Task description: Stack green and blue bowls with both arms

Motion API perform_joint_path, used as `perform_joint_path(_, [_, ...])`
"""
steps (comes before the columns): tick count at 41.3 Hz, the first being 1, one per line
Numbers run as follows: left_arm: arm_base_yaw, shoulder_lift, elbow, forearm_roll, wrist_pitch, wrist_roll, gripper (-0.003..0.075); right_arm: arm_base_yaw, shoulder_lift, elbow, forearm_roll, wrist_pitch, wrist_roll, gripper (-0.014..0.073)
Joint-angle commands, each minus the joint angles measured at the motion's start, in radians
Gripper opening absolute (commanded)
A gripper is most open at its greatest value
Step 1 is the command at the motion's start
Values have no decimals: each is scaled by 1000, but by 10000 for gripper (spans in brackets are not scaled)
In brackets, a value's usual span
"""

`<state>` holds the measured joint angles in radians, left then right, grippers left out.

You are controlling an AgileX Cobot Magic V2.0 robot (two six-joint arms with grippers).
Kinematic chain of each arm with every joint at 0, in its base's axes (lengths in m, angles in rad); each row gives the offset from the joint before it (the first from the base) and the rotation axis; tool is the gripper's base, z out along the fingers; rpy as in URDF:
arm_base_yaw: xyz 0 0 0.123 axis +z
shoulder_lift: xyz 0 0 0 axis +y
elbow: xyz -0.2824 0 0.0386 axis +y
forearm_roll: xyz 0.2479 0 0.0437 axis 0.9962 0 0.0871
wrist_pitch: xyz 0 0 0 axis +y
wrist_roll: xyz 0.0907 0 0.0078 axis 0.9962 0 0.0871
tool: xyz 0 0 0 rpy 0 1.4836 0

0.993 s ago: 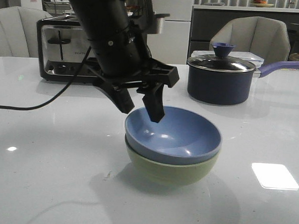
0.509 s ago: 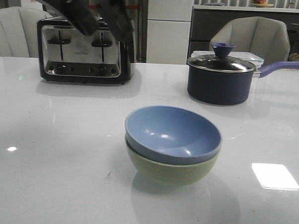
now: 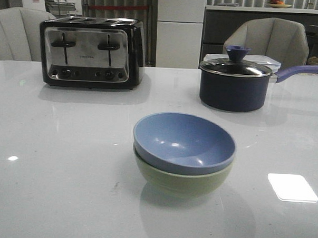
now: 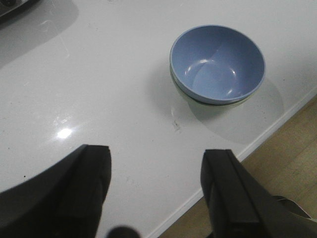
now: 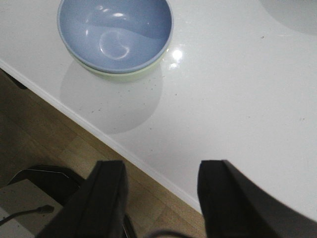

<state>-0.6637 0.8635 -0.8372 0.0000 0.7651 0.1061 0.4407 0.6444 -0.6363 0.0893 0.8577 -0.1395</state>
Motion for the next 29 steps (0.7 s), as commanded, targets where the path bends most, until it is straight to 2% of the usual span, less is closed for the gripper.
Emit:
perform_joint_path(1, [-6, -60, 0, 0, -62, -9, 453, -6, -58, -26, -8, -13, -1, 437])
perform_joint_path(14, [-6, -88, 10, -10, -52, -16, 440, -6, -132, -26, -8, 40, -1, 414])
perform_joint_path(25, [-6, -86, 10, -18, -52, -21, 257, -6, -132, -26, -8, 57, -1, 127])
perform_joint_path(29, [-6, -86, 10, -18, -54, -35, 187, -6, -132, -26, -8, 56, -1, 55])
